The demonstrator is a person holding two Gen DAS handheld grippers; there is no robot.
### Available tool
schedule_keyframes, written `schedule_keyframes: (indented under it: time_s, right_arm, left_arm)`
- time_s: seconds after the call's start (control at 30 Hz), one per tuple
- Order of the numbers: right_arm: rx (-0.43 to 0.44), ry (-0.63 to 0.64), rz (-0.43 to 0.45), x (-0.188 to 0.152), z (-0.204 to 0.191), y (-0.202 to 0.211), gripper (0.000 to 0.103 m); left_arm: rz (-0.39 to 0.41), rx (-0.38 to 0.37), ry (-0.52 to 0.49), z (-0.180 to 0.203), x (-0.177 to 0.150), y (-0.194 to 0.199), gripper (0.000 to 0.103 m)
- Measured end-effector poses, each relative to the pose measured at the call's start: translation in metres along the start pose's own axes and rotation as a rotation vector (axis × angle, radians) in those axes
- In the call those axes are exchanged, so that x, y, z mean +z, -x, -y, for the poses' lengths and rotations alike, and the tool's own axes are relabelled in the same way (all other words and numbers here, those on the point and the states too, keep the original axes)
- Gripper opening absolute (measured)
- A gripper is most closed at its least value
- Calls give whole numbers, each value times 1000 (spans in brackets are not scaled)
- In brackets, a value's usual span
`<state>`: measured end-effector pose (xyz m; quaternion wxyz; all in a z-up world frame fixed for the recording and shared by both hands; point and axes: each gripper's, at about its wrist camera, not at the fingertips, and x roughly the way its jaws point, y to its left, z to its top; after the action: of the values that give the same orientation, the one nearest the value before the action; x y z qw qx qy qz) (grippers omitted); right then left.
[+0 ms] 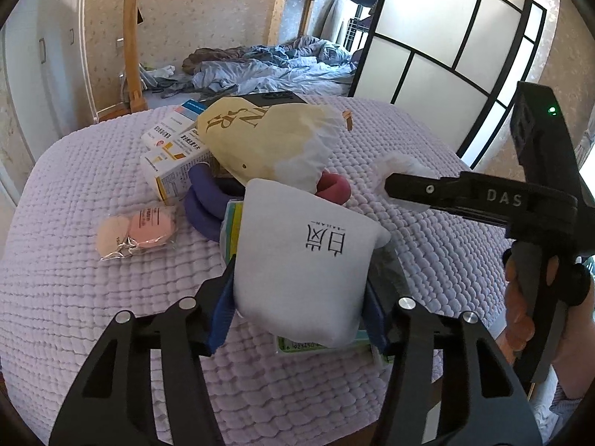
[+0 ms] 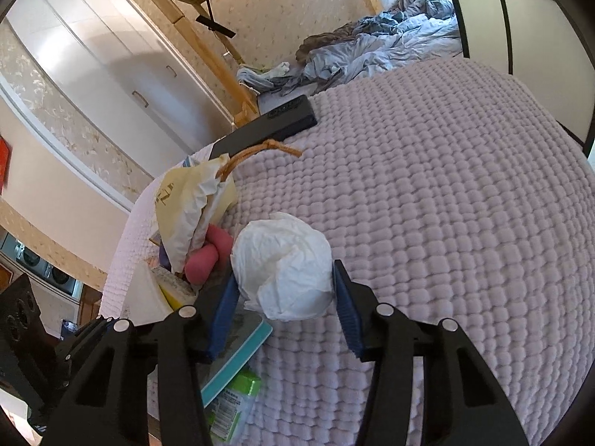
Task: Collect trash
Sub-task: 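Grasp the white tissue pack with the left tool while the right tool grasps the white plastic bag, then carry the tissue pack with the left tool while the right tool carries the plastic bag over the bucket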
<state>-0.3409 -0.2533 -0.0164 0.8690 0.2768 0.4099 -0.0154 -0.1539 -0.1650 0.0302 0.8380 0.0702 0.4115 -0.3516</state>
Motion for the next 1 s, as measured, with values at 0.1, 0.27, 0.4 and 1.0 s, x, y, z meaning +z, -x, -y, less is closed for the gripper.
schedule_keyframes:
  time_s: [0.1,0.27,0.4,1.0]
  right_arm:
    - [-5,4,9,-2,-1,6,49]
    - [-27,46,23,-10,-8,21,49]
    - [-34,84,28,-19,-16,33,49]
    - [5,145,-33,-89,-43,72,48]
  left_arm:
    - [7,-5,-4,2,1,3,57]
    - [25,-2,7,1,5,12,57]
    - [40,-3,22,-1,4,20,57]
    - [-4,39,88,-8,-45,52,57]
